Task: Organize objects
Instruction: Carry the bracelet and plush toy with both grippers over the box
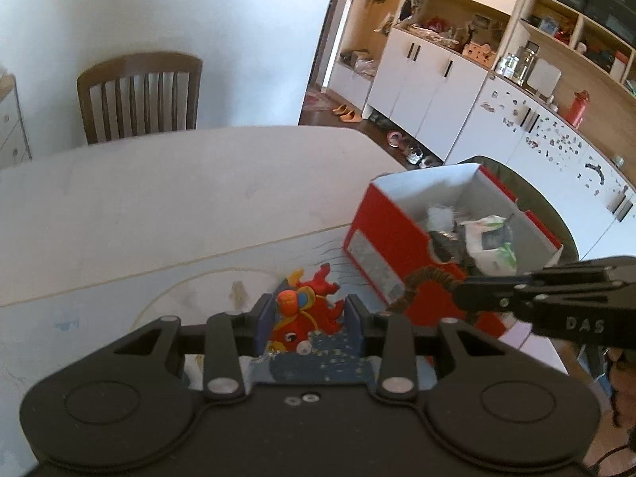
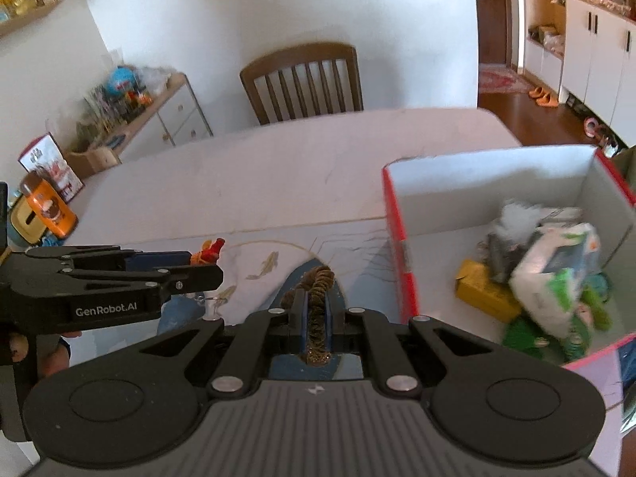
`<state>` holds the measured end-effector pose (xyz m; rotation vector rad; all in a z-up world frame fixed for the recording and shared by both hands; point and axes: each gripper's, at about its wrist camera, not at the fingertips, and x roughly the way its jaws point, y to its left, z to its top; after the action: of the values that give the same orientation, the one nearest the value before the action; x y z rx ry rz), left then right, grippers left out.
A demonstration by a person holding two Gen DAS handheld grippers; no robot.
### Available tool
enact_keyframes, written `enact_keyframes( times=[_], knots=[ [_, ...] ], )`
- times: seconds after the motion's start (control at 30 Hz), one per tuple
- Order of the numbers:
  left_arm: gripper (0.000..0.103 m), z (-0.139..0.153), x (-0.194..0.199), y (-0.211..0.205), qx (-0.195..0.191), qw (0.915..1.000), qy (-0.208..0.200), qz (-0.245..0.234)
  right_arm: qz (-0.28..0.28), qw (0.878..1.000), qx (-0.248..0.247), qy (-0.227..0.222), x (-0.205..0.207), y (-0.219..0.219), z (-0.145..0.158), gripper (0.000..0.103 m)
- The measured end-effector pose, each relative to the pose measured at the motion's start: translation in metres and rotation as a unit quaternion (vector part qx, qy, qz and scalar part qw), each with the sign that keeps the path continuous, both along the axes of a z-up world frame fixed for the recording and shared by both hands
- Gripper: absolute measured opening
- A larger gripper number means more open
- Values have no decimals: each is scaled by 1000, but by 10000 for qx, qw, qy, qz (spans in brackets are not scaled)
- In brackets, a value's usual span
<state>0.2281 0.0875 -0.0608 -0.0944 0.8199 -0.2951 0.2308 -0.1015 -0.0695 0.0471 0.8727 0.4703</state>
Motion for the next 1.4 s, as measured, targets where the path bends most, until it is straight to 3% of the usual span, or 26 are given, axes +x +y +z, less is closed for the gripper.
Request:
enact_keyframes(
  times=[0.57,1.03,1.4],
  knots=[
    [37,38,-1,-78,135,9988,-290,-360,-467,9971,60,-602,-5,-93,45,8],
    [37,34,26,-146,307,9977,-235,-565,-902,9929,-128,-770,16,-176,43,8],
    [37,20,72,-198,428,9971,-97,-618,-963,9925,-337,-677,43,-216,19,8]
  ],
)
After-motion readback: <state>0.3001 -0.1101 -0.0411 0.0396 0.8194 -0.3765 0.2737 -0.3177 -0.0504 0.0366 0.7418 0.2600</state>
